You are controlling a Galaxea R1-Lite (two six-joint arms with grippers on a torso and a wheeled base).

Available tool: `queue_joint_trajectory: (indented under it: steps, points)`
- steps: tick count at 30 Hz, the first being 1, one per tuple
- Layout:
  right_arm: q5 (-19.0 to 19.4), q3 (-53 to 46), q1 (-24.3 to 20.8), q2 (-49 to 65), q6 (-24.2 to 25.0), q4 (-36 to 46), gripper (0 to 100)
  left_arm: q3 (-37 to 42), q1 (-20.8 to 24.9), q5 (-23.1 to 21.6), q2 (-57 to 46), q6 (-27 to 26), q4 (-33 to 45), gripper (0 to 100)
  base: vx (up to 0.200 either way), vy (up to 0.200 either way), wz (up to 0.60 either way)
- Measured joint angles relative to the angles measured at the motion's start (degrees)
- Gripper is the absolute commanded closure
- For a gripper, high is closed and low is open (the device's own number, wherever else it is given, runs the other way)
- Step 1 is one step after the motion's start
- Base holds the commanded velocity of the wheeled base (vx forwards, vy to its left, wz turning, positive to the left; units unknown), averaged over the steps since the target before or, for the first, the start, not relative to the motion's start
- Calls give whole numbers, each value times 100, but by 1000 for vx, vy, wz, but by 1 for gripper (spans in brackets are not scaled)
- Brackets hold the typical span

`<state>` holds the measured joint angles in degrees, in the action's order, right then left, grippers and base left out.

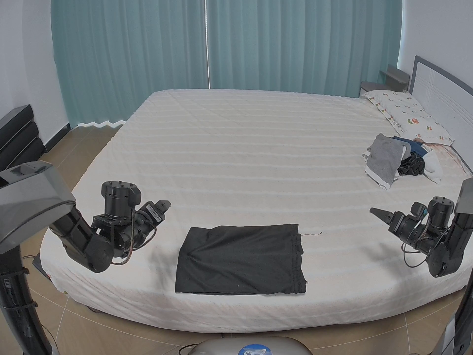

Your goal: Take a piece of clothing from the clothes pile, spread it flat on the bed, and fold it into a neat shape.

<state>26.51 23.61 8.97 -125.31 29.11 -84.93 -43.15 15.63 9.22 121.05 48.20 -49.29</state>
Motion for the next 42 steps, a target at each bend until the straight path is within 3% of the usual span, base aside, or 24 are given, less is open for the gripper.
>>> queue_joint_trajectory:
  steps: [9,14,26,34,42]
  points:
    - [-24,-766,-21,1952,-185,191,0,608,18,394,-1488,-872,-11,0,0,0,0]
    - [13,-1061,-18,3291,-328,945,0,1063,112,725,-2558,-1476,-9,0,0,0,0]
    - [534,-844,-79,6415,-625,5113,0,2058,335,1738,-4812,-2800,418,0,0,0,0]
    - [723,-578,-486,8457,-1245,7987,0,2488,411,2448,-6805,-3529,1790,0,0,0,0]
    - [800,-440,-1075,10410,-1785,9946,0,2715,104,2948,-8776,-4301,3309,0,0,0,0]
